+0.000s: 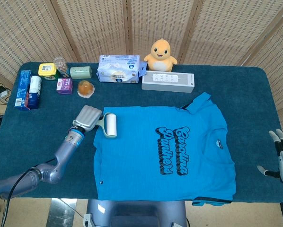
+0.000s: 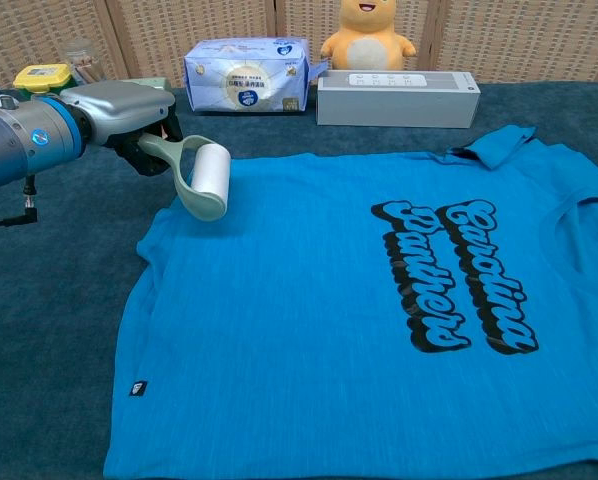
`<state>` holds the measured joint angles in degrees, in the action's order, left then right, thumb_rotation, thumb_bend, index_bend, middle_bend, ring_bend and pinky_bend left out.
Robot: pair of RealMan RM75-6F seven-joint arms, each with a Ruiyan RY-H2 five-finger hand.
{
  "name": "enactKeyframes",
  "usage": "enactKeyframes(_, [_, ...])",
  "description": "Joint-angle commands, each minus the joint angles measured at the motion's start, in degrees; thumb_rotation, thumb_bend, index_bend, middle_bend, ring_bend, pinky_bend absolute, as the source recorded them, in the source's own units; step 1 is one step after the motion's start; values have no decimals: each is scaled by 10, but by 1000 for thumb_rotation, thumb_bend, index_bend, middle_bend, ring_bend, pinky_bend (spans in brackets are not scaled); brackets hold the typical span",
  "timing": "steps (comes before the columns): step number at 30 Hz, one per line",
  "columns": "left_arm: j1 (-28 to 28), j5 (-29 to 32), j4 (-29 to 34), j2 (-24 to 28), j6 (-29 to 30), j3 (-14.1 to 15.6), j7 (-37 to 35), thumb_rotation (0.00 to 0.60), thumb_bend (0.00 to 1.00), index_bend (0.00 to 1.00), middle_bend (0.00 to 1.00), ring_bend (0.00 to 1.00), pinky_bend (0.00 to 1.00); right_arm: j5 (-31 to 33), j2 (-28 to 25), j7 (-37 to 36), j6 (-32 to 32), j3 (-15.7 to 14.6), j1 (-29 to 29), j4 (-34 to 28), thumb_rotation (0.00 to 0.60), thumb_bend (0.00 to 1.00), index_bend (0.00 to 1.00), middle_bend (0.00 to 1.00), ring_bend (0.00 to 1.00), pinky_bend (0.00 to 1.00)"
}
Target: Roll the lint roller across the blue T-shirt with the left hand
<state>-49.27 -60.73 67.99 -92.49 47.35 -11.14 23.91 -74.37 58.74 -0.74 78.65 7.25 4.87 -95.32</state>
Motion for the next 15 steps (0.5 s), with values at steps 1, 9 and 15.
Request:
enactKeyframes(1, [-1,3,-1,-3,2,1,4,600,675,903,956,844,990,0,-2,-4,-1,1,0,1,600,0,0,0,0,0])
enactKeyframes(9, [-14,7,-14,-15,-14,6,13,600,672,904,956,844,990,1,-5,-13,-2,1,0,0,600,0,0,0,0,0])
enactKeyframes(15, [-29,10,-33,-31,-30,9,21,600,667,904,956,844,991,2,-7,-17,-3,2,-1,0,600,0,0,0,0,0])
